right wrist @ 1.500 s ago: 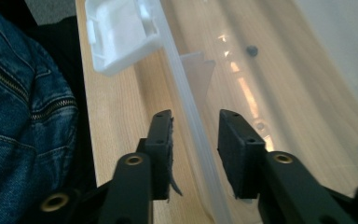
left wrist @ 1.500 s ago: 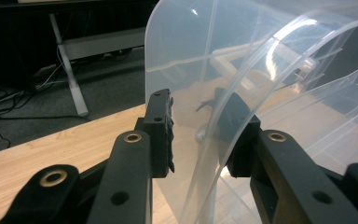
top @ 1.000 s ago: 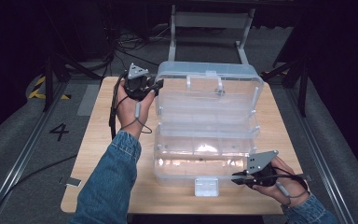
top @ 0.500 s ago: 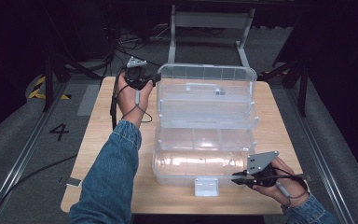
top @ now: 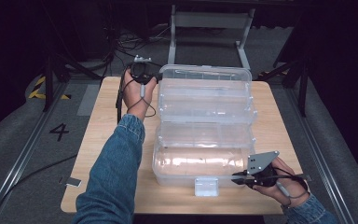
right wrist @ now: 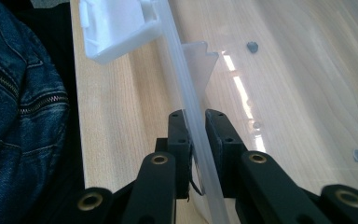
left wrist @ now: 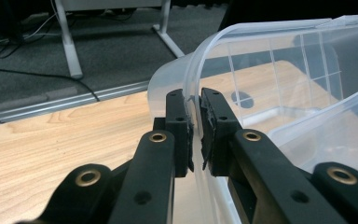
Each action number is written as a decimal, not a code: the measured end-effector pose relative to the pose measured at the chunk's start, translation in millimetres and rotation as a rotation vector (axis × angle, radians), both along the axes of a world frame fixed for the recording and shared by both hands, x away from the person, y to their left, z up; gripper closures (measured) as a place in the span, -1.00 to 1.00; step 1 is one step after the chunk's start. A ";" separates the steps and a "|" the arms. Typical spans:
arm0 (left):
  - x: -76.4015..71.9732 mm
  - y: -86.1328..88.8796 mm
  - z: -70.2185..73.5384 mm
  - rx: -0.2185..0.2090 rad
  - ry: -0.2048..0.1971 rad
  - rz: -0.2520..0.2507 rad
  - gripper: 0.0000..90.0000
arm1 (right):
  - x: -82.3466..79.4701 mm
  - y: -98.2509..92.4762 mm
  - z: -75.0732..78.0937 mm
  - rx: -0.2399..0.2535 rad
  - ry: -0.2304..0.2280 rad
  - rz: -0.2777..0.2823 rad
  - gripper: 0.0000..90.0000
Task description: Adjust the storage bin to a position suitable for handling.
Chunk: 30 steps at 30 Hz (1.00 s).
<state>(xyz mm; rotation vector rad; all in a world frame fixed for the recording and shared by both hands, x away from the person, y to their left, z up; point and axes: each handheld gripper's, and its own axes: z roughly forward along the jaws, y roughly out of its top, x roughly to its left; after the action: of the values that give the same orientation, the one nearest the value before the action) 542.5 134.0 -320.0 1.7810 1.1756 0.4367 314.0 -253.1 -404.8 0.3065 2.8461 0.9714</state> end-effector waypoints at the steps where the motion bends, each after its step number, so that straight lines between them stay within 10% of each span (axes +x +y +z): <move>1: 1.8 -0.1 -1.4 -0.003 0.003 0.002 0.84 | 0.0 0.0 0.0 0.000 0.000 0.000 0.80; 30: 31.3 -4.5 -28.9 0.002 0.118 0.028 0.81 | 0.2 -0.2 -0.1 0.002 0.003 0.002 0.80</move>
<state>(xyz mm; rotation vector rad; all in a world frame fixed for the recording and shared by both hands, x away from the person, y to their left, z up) 573.8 129.5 -348.9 1.8141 1.2834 0.3528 314.2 -253.4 -404.9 0.3059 2.8484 0.9751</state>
